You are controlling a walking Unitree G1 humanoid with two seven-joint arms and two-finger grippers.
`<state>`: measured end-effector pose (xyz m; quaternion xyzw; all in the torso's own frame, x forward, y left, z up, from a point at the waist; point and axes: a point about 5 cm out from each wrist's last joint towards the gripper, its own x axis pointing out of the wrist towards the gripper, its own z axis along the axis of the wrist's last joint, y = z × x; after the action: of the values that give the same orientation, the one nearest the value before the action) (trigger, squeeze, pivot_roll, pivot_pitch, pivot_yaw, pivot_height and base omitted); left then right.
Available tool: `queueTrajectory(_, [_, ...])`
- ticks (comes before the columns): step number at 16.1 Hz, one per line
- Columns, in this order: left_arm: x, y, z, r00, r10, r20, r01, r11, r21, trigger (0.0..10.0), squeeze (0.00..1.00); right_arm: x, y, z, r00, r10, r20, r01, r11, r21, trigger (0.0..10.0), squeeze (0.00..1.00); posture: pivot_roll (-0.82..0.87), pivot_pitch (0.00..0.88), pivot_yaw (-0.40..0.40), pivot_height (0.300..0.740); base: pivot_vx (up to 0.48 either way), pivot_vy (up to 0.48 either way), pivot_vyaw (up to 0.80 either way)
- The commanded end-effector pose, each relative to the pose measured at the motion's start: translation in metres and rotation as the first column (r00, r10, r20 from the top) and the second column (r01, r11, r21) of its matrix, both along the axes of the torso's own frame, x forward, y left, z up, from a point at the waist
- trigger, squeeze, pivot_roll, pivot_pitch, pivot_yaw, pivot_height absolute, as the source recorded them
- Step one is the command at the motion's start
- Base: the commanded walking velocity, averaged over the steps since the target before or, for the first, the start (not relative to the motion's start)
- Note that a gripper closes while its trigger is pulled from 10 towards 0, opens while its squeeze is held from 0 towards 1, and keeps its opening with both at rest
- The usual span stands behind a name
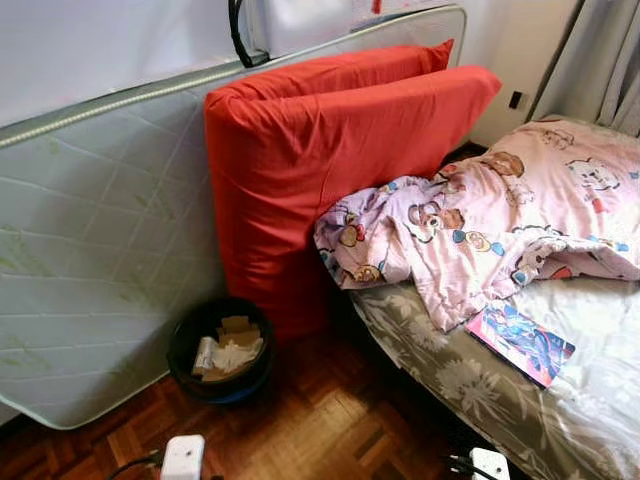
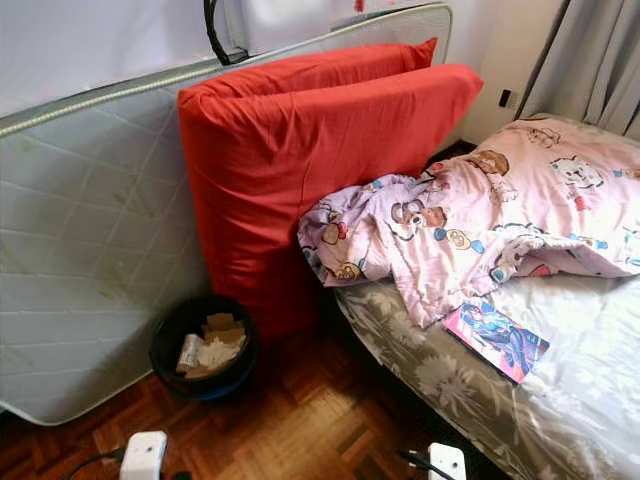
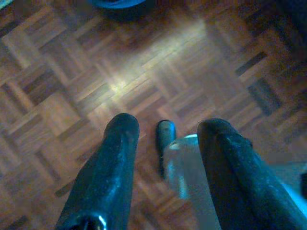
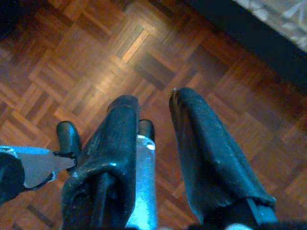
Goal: Clean up the room
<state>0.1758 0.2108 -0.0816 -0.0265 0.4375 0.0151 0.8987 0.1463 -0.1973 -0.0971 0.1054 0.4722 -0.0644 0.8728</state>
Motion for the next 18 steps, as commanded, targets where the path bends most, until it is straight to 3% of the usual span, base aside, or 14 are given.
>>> queueTrajectory(1, [0.011, -0.003, 0.005, 0.998, -0.035, 0.051, 0.035, 0.999, 0.014, 10.0, 0.0, 0.007, -0.006, 0.004, 0.999, -0.001, 0.045, 0.002, 1.0, -0.009, 10.0, 0.0, -0.03, 0.0, -0.027, 0.74, 0.0, 0.0, 0.0])
queueTrajectory(4, [0.035, -0.016, 0.019, 0.978, -0.053, 0.201, 0.05, 0.999, 0.023, 10.0, 0.0, 0.04, -0.009, 0.022, 0.977, 0.006, 0.212, -0.003, 1.0, -0.014, 10.0, 0.0, -0.02, 0.0, -0.031, 0.74, 0.0, 0.0, 0.0])
queueTrajectory(6, [0.049, -0.021, 0.032, 0.946, -0.063, 0.319, 0.053, 0.998, 0.041, 10.0, 0.0, 0.058, -0.008, 0.034, 0.949, 0.014, 0.313, -0.004, 1.0, -0.031, 10.0, 0.0, -0.02, 0.0, -0.028, 0.74, 0.0, 0.0, 0.0])
queueTrajectory(8, [0.062, -0.017, 0.05, 0.879, -0.05, 0.475, 0.029, 0.998, 0.051, 10.0, 0.0, 0.069, -0.011, 0.045, 0.914, 0.005, 0.406, 0.012, 0.999, -0.041, 10.0, 0.0, -0.01, 0.0, -0.029, 0.74, 0.0, 0.0, 0.0])
queueTrajectory(10, [0.077, -0.02, 0.08, 0.762, -0.074, 0.644, 0.039, 0.997, 0.068, 10.0, 0.0, 0.08, -0.012, 0.061, 0.848, 0.047, 0.529, -0.004, 0.997, -0.082, 10.0, 0.0, -0.02, 0.0, -0.027, 0.74, 0.0, 0.0, 0.0])
queueTrajectory(11, [0.079, -0.019, 0.1, 0.696, -0.07, 0.715, 0.031, 0.997, 0.067, 10.0, 0.0, 0.084, -0.011, 0.071, 0.795, 0.044, 0.605, 0.006, 0.997, -0.08, 10.0, 0.0, -0.02, 0.0, -0.026, 0.74, 0.0, 0.0, 0.0])
queueTrajectory(12, [0.077, -0.018, 0.106, 0.675, -0.083, 0.733, 0.032, 0.996, 0.084, 10.0, 0.0, 0.086, -0.011, 0.082, 0.753, 0.049, 0.656, 0.011, 0.996, -0.086, 10.0, 0.0, -0.02, 0.0, -0.025, 0.74, 0.0, 0.0, 0.0])
queueTrajectory(15, [0.08, -0.017, 0.114, 0.643, -0.055, 0.764, 0.008, 0.998, 0.066, 10.0, 0.0, 0.089, -0.006, 0.087, 0.737, 0.048, 0.675, 0.019, 0.996, -0.091, 10.0, 0.0, -0.02, 0.0, -0.026, 0.74, 0.0, 0.0, 0.0])
queueTrajectory(16, [0.083, -0.027, 0.123, 0.619, -0.072, 0.782, 0.028, 0.997, 0.07, 10.0, 0.0, 0.095, 0.003, 0.095, 0.715, 0.047, 0.697, 0.018, 0.996, -0.085, 10.0, 0.0, -0.02, 0.0, -0.028, 0.74, 0.0, 0.0, 0.0])
queueTrajectory(18, [0.08, -0.033, 0.129, 0.627, -0.063, 0.776, 0.035, 0.998, 0.053, 10.0, 0.0, 0.096, 0.008, 0.102, 0.703, 0.049, 0.709, 0.011, 0.997, -0.08, 10.0, 0.0, -0.02, 0.0, -0.029, 0.74, 0.0, 0.0, 0.0])
